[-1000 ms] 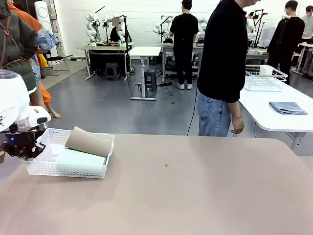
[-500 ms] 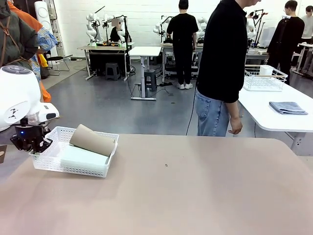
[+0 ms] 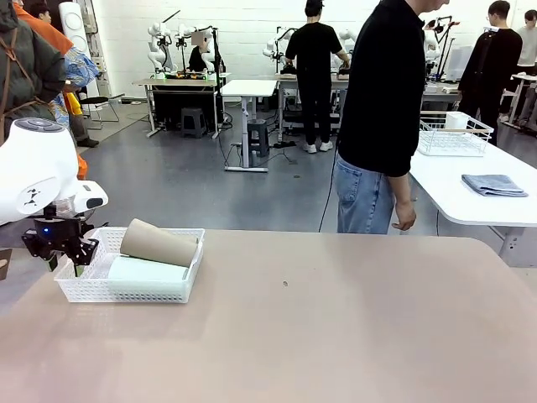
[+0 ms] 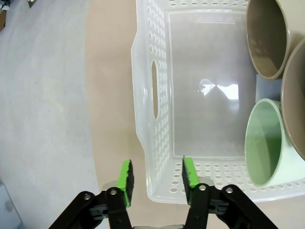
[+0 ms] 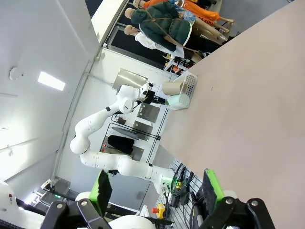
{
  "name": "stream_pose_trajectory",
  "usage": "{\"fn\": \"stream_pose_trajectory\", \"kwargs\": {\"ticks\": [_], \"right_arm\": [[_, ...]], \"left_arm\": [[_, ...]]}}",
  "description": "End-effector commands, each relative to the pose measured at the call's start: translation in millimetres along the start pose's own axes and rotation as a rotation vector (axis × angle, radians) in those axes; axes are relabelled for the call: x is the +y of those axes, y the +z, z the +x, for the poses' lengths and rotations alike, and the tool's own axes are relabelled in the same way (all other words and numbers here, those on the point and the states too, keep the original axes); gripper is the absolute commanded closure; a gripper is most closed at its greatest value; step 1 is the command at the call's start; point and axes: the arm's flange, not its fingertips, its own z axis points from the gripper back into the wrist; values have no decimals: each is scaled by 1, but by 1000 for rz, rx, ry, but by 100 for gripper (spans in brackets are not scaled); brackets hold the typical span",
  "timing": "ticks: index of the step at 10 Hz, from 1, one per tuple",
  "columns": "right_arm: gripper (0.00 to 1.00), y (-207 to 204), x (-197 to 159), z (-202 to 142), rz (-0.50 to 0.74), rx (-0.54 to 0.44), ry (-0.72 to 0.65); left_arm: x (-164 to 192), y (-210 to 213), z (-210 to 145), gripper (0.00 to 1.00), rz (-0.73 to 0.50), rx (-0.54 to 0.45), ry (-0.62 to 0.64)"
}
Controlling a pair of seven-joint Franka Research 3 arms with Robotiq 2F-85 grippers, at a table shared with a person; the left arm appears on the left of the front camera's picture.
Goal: Clean and organize the cups into the basket.
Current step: Move the Organizing basket back to the left side of the table.
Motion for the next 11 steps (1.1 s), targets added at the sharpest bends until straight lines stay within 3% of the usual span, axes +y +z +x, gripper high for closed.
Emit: {"fn": "stream_pose_trajectory", "kwargs": {"ticks": [1,2,7,9,11], "right_arm": [[0,-3,1,-1,-9,-4,-13],[0,-3,1,-1,-9,-4,-13],[0,-3,1,-1,-9,-4,-13],[0,-3,1,-1,-9,-4,-13],[0,-3,1,-1,-9,-4,-13]], "left_arm": [[0,3,3,4,13,8,24],[1,2,1,0,9,9,30],[0,10,-9,0,-46,-18,63],[-12,44,-40,0,-110,-56,110],[-17,82,-98,0,-195,-144,64]]}}
